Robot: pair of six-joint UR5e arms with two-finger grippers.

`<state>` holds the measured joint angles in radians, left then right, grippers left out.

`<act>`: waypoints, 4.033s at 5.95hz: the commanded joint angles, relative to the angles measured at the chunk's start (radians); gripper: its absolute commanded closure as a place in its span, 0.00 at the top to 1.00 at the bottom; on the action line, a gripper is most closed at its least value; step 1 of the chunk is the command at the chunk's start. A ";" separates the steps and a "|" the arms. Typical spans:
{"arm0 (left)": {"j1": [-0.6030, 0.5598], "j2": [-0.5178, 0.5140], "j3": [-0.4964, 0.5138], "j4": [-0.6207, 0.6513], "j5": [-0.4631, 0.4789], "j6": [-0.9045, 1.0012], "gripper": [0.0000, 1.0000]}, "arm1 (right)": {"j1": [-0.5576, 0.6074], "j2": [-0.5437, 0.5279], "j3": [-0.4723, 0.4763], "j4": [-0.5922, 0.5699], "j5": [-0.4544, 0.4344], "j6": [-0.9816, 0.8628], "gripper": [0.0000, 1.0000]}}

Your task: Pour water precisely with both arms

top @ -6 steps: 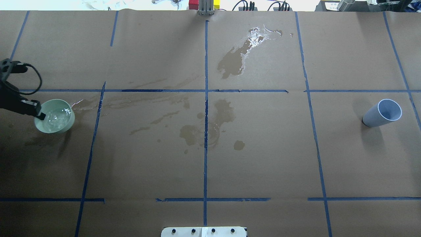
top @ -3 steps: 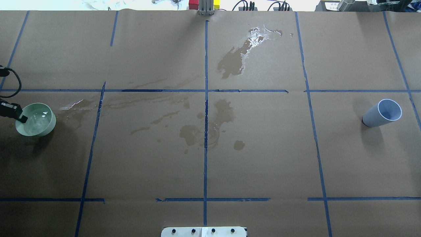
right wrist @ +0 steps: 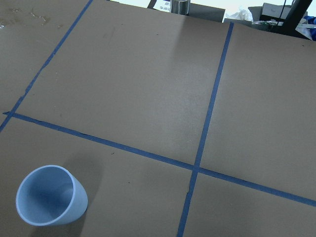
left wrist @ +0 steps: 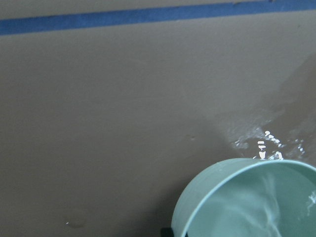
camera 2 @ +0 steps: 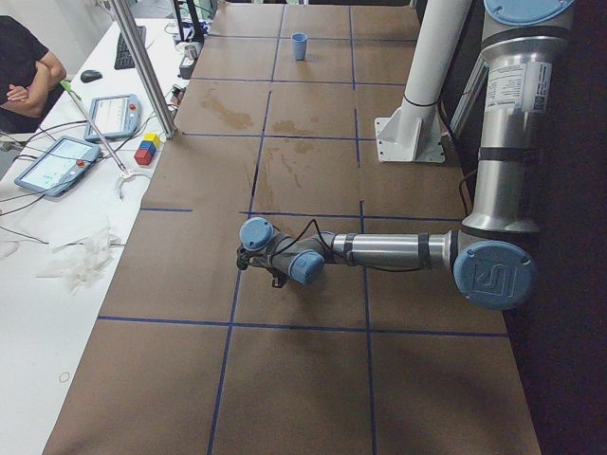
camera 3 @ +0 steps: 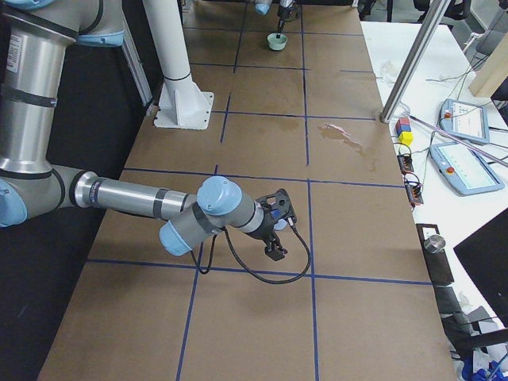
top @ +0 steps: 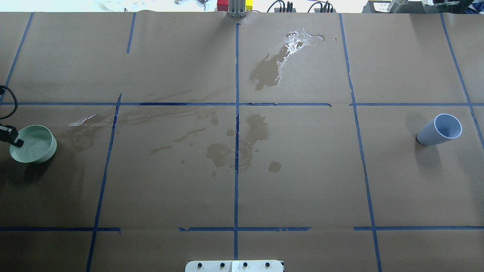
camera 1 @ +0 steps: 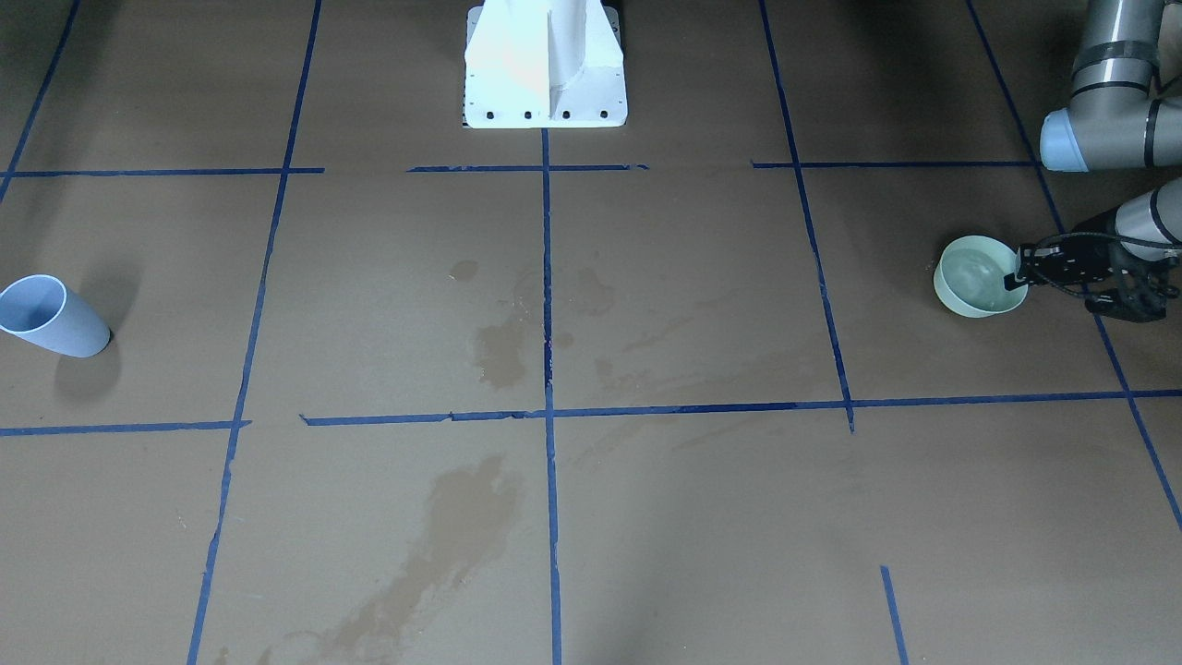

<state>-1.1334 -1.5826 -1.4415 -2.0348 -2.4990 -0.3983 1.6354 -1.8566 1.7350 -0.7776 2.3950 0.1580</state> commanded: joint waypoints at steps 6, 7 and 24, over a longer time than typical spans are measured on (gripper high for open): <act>-0.065 -0.011 -0.009 -0.019 0.008 0.003 1.00 | -0.020 -0.013 -0.003 -0.003 0.004 0.000 1.00; -0.116 -0.004 -0.066 -0.028 0.015 0.003 1.00 | -0.049 -0.019 -0.005 -0.027 0.004 0.000 1.00; -0.493 0.101 -0.323 0.637 0.135 0.585 1.00 | -0.104 -0.053 0.158 -0.635 -0.091 -0.166 1.00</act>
<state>-1.6255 -1.4869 -1.7657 -1.3949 -2.3634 0.1854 1.5363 -1.9215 1.8925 -1.4054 2.3848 -0.0094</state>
